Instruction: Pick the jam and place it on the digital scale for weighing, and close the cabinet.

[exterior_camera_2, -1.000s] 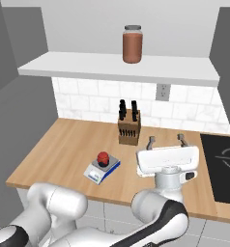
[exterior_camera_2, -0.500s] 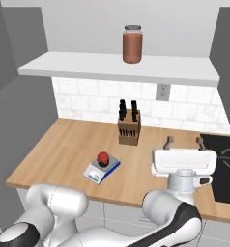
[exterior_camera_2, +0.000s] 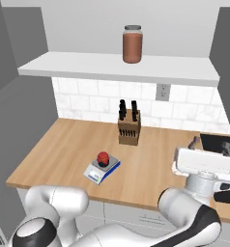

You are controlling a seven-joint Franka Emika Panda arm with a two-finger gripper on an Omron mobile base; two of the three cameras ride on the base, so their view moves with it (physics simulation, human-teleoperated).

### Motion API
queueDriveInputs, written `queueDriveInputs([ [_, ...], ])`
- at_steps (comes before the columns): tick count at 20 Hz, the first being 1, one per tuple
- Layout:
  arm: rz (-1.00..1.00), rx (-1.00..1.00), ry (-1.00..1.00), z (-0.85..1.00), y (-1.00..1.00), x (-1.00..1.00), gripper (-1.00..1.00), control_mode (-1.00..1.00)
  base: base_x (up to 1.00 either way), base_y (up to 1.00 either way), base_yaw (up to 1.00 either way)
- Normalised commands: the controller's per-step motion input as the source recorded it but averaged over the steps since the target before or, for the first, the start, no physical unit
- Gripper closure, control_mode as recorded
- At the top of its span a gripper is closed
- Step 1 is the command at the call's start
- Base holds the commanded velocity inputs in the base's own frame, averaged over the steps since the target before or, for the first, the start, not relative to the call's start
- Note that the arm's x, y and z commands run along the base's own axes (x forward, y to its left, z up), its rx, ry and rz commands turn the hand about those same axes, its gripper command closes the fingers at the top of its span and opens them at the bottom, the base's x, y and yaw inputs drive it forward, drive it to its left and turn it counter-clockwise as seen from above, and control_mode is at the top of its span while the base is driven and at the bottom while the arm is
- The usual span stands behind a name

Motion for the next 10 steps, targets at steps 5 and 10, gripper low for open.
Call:
queueDriveInputs([
  [5,-0.03,0.01,0.08,0.00,-0.70,0.00,-1.00,-1.00,0.00,0.00,0.00],
  [10,-0.01,-0.04,0.23,-0.06,-0.68,-0.02,-1.00,-1.00,0.00,0.00,0.00],
])
